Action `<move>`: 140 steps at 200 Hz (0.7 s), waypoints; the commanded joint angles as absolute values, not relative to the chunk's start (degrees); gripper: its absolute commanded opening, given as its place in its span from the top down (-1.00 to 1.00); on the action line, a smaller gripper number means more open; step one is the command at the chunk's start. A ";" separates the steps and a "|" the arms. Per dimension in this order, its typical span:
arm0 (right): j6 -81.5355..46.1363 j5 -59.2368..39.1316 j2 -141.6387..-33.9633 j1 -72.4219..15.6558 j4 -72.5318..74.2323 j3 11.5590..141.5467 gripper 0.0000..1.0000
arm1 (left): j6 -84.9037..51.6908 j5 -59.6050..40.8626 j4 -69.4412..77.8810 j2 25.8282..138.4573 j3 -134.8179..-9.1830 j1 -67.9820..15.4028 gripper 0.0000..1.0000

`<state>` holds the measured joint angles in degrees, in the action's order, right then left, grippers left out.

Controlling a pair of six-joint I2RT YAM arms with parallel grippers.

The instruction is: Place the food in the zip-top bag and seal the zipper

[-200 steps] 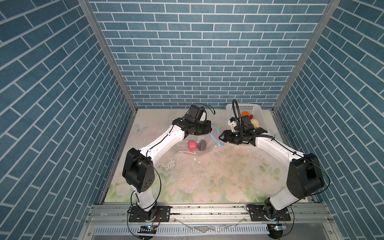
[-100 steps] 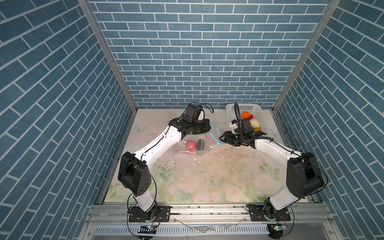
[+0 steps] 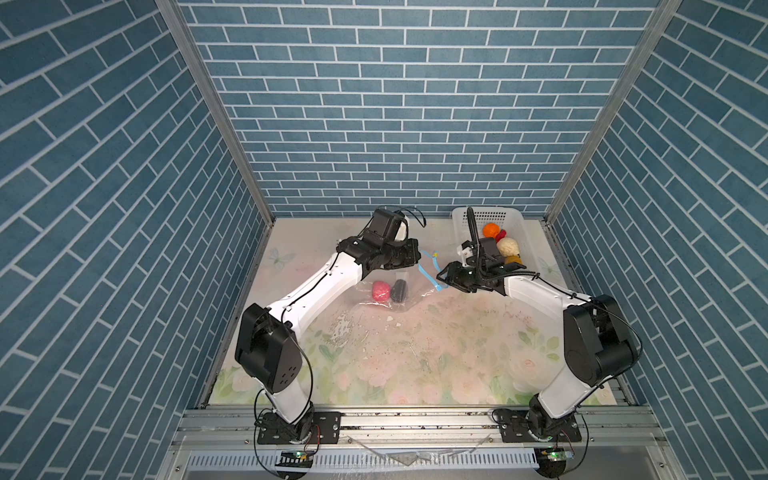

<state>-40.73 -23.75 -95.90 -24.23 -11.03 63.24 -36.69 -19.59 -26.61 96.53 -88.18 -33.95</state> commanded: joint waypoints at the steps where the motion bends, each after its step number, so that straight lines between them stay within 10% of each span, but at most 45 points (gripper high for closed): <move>1: -42.29 -23.74 -95.02 -23.17 -10.37 61.25 0.01 | -36.45 -19.71 -25.49 94.57 -87.45 -33.55 0.98; 140: -47.44 -30.17 -96.95 -23.55 -2.43 59.41 0.58 | -36.52 -19.60 -25.14 94.75 -87.50 -33.40 0.98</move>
